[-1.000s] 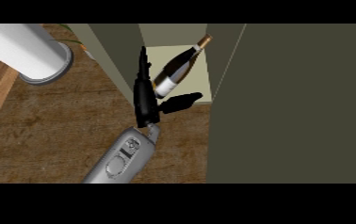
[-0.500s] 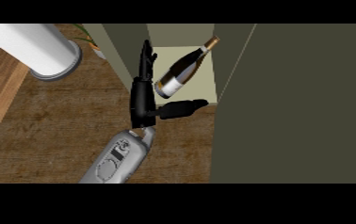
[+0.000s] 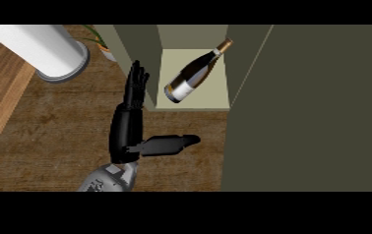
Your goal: Pick up the wine, place it into the cabinet and close the cabinet
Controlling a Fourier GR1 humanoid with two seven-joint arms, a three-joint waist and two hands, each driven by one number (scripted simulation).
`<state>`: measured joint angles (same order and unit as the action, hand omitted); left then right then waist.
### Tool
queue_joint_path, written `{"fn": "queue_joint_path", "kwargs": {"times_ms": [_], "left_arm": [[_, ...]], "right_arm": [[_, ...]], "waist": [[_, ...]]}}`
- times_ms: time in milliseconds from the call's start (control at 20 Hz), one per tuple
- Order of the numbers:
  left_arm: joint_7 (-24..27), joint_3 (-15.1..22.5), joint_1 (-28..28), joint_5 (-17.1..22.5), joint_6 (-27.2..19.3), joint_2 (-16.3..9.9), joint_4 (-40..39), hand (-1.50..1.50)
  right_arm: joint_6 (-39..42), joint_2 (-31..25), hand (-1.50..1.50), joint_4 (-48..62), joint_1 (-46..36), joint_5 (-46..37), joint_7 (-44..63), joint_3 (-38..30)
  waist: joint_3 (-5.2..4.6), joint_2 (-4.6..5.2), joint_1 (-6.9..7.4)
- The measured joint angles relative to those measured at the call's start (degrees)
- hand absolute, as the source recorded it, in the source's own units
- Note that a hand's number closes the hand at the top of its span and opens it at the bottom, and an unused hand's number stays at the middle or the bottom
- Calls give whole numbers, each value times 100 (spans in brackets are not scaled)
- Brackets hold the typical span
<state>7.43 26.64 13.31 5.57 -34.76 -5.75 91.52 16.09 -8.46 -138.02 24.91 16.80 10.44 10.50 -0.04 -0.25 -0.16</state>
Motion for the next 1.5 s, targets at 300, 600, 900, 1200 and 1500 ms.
{"fn": "queue_joint_path", "kwargs": {"times_ms": [300, 600, 900, 1200, 1500], "left_arm": [[52, -98, -837, 189, 444, -466, 872, -150], [271, -273, -1541, 764, 1315, -970, 1569, -150], [421, -666, -2021, 1347, 2112, -1453, 1963, 150], [769, -1260, -2443, 1816, 2912, -1770, 1915, 150], [857, -1770, -2681, 2192, 3467, -2024, 1875, 150]], "right_arm": [[73, -114, -150, 19, -18, -57, -43, -62], [343, -463, 150, 13, -93, -74, 165, -34], [951, -954, 150, 24, 31, -108, 2, -44], [1112, -969, 150, 20, 141, -130, -150, -58], [1184, -955, 150, 35, -20, -72, 21, 221]], "waist": [[2, 4, 9], [-1, 4, 20], [-7, 3, 3], [-4, 19, -1], [-2, 27, 33]]}}
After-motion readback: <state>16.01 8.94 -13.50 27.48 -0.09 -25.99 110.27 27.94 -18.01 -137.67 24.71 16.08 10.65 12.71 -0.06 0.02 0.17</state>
